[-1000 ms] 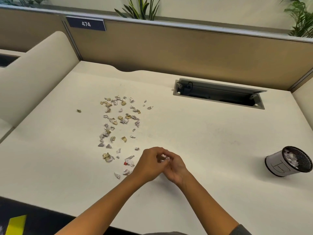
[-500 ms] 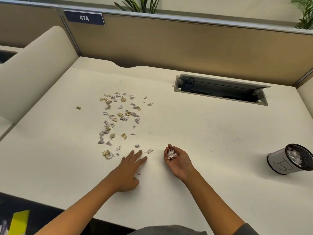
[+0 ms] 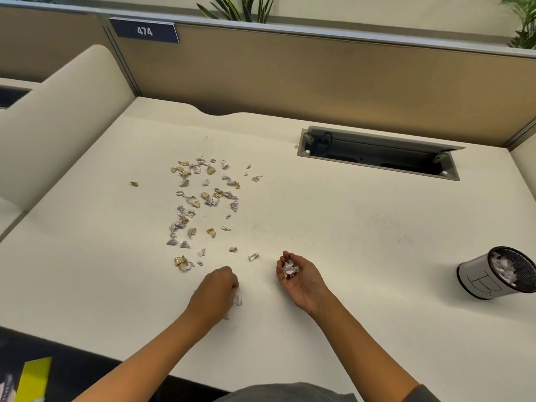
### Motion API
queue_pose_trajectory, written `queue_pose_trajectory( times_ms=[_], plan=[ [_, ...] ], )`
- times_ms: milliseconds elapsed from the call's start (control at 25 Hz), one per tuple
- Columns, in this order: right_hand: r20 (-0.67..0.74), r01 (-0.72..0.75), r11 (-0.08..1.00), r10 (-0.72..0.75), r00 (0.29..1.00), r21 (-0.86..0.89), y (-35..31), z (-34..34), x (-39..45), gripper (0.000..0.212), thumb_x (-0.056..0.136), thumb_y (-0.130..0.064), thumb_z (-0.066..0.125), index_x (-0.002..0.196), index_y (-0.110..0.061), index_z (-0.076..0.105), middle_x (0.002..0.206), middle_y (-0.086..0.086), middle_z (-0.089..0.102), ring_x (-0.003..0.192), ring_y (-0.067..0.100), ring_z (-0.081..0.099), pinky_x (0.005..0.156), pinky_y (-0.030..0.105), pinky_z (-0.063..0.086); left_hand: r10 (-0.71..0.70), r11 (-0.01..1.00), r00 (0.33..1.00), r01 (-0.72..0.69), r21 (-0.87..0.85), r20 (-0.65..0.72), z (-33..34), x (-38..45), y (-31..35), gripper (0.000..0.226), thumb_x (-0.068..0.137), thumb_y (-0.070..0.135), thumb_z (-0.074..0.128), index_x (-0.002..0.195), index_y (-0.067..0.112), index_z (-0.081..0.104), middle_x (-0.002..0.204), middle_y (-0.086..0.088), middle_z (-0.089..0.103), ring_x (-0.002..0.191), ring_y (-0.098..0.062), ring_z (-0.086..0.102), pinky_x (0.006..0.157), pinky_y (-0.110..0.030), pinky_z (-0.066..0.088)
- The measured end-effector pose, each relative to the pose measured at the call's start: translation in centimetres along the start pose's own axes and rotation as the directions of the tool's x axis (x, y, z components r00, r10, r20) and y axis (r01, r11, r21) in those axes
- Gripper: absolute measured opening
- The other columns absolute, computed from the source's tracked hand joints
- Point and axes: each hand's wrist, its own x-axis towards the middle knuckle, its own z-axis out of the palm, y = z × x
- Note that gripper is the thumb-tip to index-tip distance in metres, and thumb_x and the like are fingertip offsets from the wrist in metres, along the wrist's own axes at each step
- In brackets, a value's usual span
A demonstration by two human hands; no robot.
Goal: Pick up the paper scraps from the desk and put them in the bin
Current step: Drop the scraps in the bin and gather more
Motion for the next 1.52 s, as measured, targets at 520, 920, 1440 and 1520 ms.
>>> queue_pose_trajectory(
  times_ms=[520, 920, 1440, 1520],
  plan=[
    [0.09, 0.017, 0.997, -0.011, 0.996, -0.071, 0.2, 0.4, -0.9, 0.025, 0.1, -0.006, 0.041, 0.089, 0.001, 0.062, 0.08, 0.013, 0.071, 0.069, 0.018, 0.069, 0.058, 0.027, 0.056, 0.035, 0.86, 0.999, -0.046, -0.508, -0.031, -3.3, 2.8, 11.3, 0.016, 0.087, 0.022, 0.063, 0.095, 0.027, 0.076, 0.091, 0.014, 0.075, 0.081, 0.003, 0.068, 0.072, -0.015, 0.053],
    [0.017, -0.034, 0.995, 0.032, 0.999, 0.094, -0.4, 0.0, -1.2, 0.022, 0.1, -0.005, 0.044, 0.09, 0.002, 0.062, 0.089, 0.015, 0.062, 0.083, 0.025, 0.061, 0.064, 0.034, 0.06, -0.044, 0.993, 0.998, 0.05, -0.111, 0.055, -4.4, 1.4, 0.0, 0.023, 0.09, 0.034, 0.063, 0.11, 0.023, 0.06, 0.108, 0.002, 0.051, 0.105, -0.015, 0.05, 0.089, -0.028, 0.044],
    [0.002, -0.049, 0.998, 0.049, 0.999, 0.031, 1.0, 0.5, -0.5, 0.021, 0.099, -0.005, 0.046, 0.089, 0.001, 0.063, 0.083, 0.013, 0.065, 0.08, 0.023, 0.062, 0.063, 0.031, 0.061, -0.112, 0.963, 0.925, 0.191, -0.188, 0.364, -3.1, -3.2, -2.0, 0.08, 0.05, 0.052, 0.088, 0.111, 0.031, 0.041, 0.105, 0.013, 0.041, 0.084, -0.007, 0.057, 0.072, -0.026, 0.052],
    [0.001, -0.048, 0.998, 0.048, 0.999, 0.033, 1.0, 0.6, -0.5, 0.02, 0.099, -0.004, 0.046, 0.089, 0.001, 0.063, 0.083, 0.013, 0.065, 0.08, 0.023, 0.062, 0.064, 0.032, 0.061, -0.044, 0.98, 0.921, 0.115, -0.163, 0.386, -2.5, -3.4, -2.0, 0.087, 0.044, 0.037, 0.091, 0.112, 0.037, 0.037, 0.104, 0.016, 0.037, 0.079, -0.007, 0.059, 0.067, -0.026, 0.057]
  ],
)
